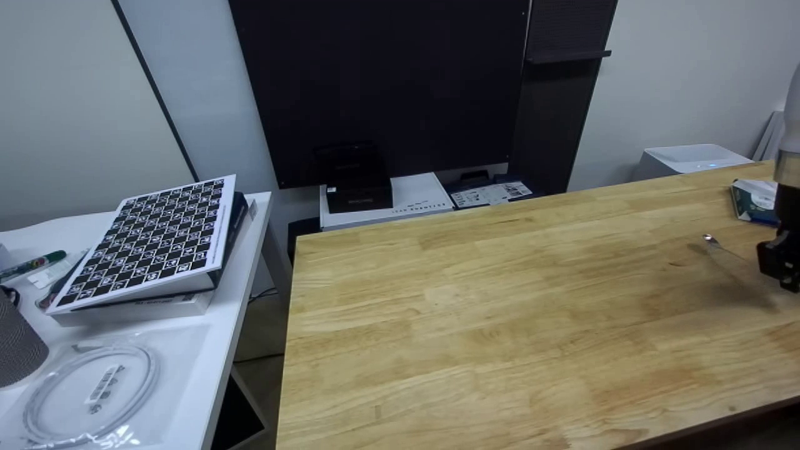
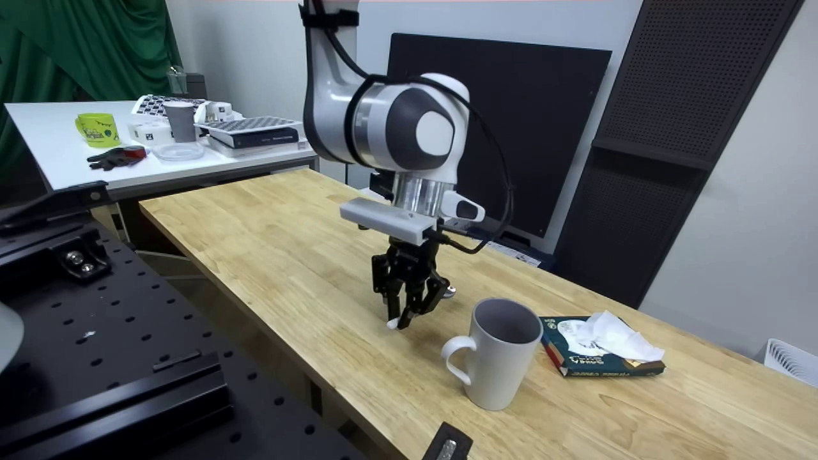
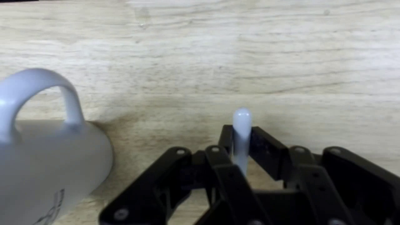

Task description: Put the spoon in the cup

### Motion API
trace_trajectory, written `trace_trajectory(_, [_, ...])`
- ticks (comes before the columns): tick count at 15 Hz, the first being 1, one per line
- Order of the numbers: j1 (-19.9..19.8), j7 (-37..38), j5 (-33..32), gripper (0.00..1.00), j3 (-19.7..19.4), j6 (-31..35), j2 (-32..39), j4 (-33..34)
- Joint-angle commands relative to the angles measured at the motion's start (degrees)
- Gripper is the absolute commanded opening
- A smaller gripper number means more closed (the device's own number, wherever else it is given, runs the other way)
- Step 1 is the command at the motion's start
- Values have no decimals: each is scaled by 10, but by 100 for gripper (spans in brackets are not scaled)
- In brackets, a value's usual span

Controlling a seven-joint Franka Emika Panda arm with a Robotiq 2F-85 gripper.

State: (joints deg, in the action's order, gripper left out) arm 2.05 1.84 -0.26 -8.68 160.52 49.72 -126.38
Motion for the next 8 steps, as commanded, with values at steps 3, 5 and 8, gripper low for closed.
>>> trace_trajectory(3, [-21,-17,-24,5,-13,-116,-104,-1])
trace_trajectory(5, [-31,-26,-36,5,-15,-173,-149,-1])
trace_trajectory(8, [-57,-49,-39,5,-10,-269,-212,4])
